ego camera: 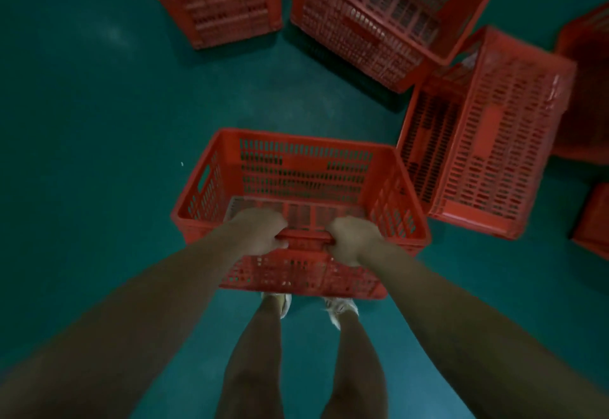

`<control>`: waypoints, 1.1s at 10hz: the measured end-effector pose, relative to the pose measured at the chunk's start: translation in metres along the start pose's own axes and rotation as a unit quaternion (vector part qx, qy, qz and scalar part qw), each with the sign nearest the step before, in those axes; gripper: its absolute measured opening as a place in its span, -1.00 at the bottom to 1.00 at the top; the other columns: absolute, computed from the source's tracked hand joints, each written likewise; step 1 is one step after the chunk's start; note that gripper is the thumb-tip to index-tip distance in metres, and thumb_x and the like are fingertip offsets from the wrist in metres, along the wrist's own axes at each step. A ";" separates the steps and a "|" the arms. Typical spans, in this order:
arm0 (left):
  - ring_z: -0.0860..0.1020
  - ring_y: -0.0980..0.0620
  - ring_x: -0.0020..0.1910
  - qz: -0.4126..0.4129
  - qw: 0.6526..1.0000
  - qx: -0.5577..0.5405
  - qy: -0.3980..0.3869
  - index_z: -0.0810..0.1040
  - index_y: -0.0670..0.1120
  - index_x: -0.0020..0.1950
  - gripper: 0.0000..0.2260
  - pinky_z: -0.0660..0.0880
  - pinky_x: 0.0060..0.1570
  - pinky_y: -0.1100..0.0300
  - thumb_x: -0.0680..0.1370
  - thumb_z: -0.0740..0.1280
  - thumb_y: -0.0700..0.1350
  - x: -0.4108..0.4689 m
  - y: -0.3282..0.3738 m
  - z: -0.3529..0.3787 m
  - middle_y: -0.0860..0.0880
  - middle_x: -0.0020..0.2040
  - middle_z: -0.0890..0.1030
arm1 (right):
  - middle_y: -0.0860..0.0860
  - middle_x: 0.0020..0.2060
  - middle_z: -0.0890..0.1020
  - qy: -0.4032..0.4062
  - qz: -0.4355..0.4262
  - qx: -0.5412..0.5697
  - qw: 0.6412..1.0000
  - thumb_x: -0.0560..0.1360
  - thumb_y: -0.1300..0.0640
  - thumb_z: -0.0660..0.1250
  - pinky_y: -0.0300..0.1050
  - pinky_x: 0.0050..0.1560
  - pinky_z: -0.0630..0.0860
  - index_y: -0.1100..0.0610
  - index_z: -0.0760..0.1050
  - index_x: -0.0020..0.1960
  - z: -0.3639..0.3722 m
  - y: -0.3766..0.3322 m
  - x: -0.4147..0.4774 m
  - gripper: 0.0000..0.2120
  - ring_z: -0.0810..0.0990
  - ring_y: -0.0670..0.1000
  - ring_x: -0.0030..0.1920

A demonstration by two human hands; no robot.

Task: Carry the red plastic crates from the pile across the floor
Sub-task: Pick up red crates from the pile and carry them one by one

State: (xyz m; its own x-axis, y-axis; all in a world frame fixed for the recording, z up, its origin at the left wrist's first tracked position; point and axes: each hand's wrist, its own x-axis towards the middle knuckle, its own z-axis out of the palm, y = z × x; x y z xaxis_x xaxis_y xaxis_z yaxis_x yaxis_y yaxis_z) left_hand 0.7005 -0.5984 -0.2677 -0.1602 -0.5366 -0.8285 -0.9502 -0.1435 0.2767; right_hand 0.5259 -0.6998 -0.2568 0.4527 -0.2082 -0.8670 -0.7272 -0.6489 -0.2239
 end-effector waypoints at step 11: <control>0.56 -0.04 -0.32 -0.338 0.711 -0.530 0.314 0.57 -0.11 -0.07 -0.89 0.56 -0.38 0.17 0.50 0.44 -0.10 -0.582 0.136 0.029 -0.11 -0.22 0.59 | -0.01 -0.21 0.60 -0.014 -0.393 -0.483 0.782 0.44 0.01 0.46 -0.24 -0.16 0.42 0.04 0.54 -0.14 -0.150 -0.388 -0.398 -0.86 0.59 -0.01 -0.16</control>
State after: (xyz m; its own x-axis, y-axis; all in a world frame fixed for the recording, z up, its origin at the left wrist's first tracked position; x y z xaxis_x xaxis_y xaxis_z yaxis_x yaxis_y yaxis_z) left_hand 0.6562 -0.2817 0.2378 0.7051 -0.2642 -0.6580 0.0356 -0.9136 0.4050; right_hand 0.7059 -0.4749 0.2419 0.5426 0.5404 -0.6431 0.5057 -0.8214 -0.2637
